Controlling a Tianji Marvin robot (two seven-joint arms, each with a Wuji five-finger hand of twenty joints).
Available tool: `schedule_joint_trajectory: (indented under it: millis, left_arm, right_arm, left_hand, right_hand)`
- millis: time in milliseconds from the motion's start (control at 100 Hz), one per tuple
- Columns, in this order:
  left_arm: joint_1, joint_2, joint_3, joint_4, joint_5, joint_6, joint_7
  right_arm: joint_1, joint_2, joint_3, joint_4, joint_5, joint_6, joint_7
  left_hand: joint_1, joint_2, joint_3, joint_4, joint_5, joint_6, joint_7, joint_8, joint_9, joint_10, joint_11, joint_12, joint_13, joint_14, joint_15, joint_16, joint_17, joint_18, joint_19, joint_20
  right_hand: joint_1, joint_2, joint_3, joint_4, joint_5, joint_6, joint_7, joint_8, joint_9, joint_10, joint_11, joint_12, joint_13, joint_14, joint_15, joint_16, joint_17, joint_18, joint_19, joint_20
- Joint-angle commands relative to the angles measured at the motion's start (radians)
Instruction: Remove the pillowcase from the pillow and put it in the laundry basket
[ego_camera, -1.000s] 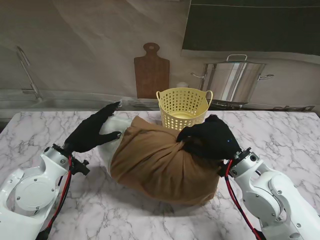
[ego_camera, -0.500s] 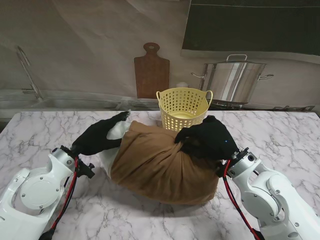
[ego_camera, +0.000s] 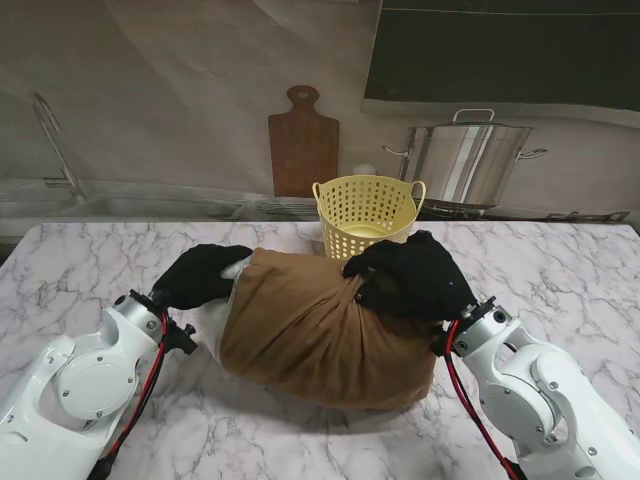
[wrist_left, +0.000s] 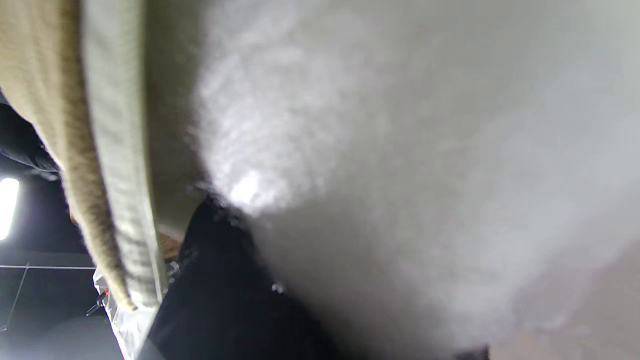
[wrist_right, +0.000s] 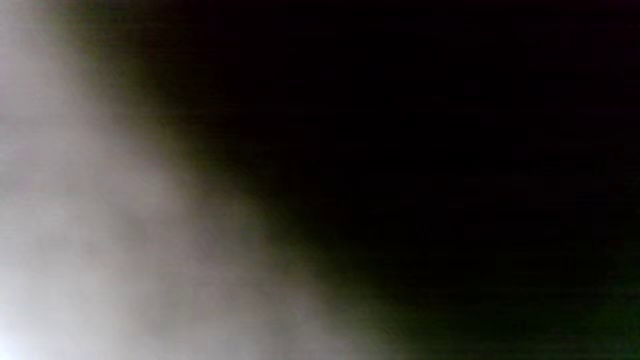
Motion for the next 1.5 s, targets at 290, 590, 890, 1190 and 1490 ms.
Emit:
schedule_joint_trajectory:
  millis: [290,590,890,1190,1490]
  left_arm:
    - [-0.009,-0.010,0.061,0.014,0.055,0.111,0.018]
    - [-0.009,-0.017,0.069,0.014,0.047,0.120,0.045]
    - [0.002,-0.011,0.036,0.020,0.072,0.118,0.029]
    - [-0.009,-0.008,0.039,0.042,0.094,0.141,0.016]
    - [-0.019,-0.009,0.041,0.067,0.111,0.158,0.027]
  right_arm:
    - [-0.017,0.004,-0.072,-0.115,-0.155,0.094,-0.052]
    - [0.120,0.023,-0.220,-0.033,-0.214,0.137,0.063]
    - [0.097,0.013,-0.189,0.033,-0.126,0.196,0.050]
    - [-0.037,0.014,-0.055,-0.055,-0.187,0.161,0.004]
    - [-0.134,0.015,0.048,-0.091,-0.226,0.133,-0.002]
  left_hand:
    - [0.148,-0.040,0.118,0.015,0.057,-0.060,0.108,0.010,0.091,-0.039,0.059,0.042,0.061,-0.024,0.091,0.051,0.031,-0.080,0.243,0.024]
    - [0.148,-0.039,0.124,0.012,0.055,-0.057,0.115,0.002,0.089,-0.035,0.067,0.042,0.060,-0.022,0.099,0.051,0.033,-0.079,0.249,0.022]
    - [0.148,-0.037,0.134,0.014,0.047,-0.073,0.133,0.017,0.080,-0.031,0.089,0.066,0.054,-0.024,0.119,0.062,0.029,-0.086,0.251,0.018]
    - [0.148,-0.042,0.141,0.014,0.051,-0.080,0.141,0.027,0.084,-0.025,0.094,0.077,0.061,-0.021,0.130,0.072,0.044,-0.093,0.258,0.022]
    - [0.148,-0.044,0.146,0.015,0.055,-0.087,0.144,0.033,0.086,-0.026,0.093,0.081,0.063,-0.019,0.130,0.074,0.047,-0.099,0.257,0.023]
  right_hand:
    - [-0.264,0.046,-0.151,0.020,-0.323,0.223,-0.386,-0.029,-0.429,0.138,-0.233,-0.292,-0.363,0.136,-0.200,-0.182,-0.183,0.013,-0.182,-0.037]
    - [-0.079,-0.068,-0.136,0.024,-0.322,0.167,-0.352,0.055,-0.205,0.016,-0.057,-0.180,-0.083,0.044,-0.031,-0.066,-0.064,0.029,-0.101,0.033]
    - [0.286,-0.118,0.214,-0.068,0.170,-0.095,0.320,-0.067,0.378,-0.106,0.262,0.183,0.391,-0.062,0.442,0.194,0.244,-0.097,0.221,0.098]
    - [0.288,-0.092,0.222,-0.070,0.221,-0.122,0.341,-0.009,0.378,-0.107,0.267,0.223,0.387,-0.059,0.469,0.198,0.242,-0.099,0.232,0.097]
    - [0.285,-0.087,0.247,-0.078,0.250,-0.142,0.341,0.056,0.380,-0.102,0.278,0.266,0.384,-0.053,0.511,0.212,0.248,-0.099,0.245,0.099]
